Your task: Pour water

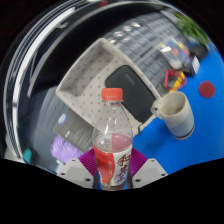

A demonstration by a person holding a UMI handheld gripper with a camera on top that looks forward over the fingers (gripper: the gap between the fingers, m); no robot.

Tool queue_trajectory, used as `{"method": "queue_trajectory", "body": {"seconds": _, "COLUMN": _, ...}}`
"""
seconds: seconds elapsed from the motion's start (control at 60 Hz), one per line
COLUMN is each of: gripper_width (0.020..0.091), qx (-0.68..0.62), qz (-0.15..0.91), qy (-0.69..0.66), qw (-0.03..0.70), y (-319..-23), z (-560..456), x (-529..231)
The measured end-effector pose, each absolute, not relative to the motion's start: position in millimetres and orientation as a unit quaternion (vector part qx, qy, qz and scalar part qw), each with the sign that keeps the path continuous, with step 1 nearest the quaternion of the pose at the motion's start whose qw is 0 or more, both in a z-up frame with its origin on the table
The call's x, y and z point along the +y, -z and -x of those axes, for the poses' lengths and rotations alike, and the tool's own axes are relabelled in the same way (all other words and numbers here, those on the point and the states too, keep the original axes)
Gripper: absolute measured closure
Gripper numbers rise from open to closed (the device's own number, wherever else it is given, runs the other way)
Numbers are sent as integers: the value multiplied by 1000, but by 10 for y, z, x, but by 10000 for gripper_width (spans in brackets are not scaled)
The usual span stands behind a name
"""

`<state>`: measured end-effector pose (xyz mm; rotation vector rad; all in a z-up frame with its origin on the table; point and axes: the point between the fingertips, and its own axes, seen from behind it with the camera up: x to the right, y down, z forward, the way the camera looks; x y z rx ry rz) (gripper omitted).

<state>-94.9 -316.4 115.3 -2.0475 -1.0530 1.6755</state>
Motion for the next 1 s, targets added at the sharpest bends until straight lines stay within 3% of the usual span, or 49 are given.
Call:
{"method": "queue_trajectory", "body": {"seconds": 0.283, "gripper_width": 713, "qx": -135, "qz": 779, "qy": -609, "qw": -70, "y": -1317, "z": 1159, "x": -2999}}
{"method": "queue_trajectory", "body": {"seconds": 0.617, "gripper_width": 714, "qx": 6, "qz": 781, "qy": -585, "qw": -218, "y": -1505, "z": 1227, "x": -2875}}
{"method": "queue_trajectory", "body": {"seconds": 0.833, "gripper_width": 715, "qx": 38, "qz": 782, "qy": -570, "qw": -248, "y": -1552, "z": 1227, "x": -2809}}
{"method": "queue_trajectory", "body": {"seconds": 1.0, "gripper_width": 714, "qx": -45, "qz": 784, "qy": -586, "qw": -199, "y": -1626, "z": 1183, "x": -2768}}
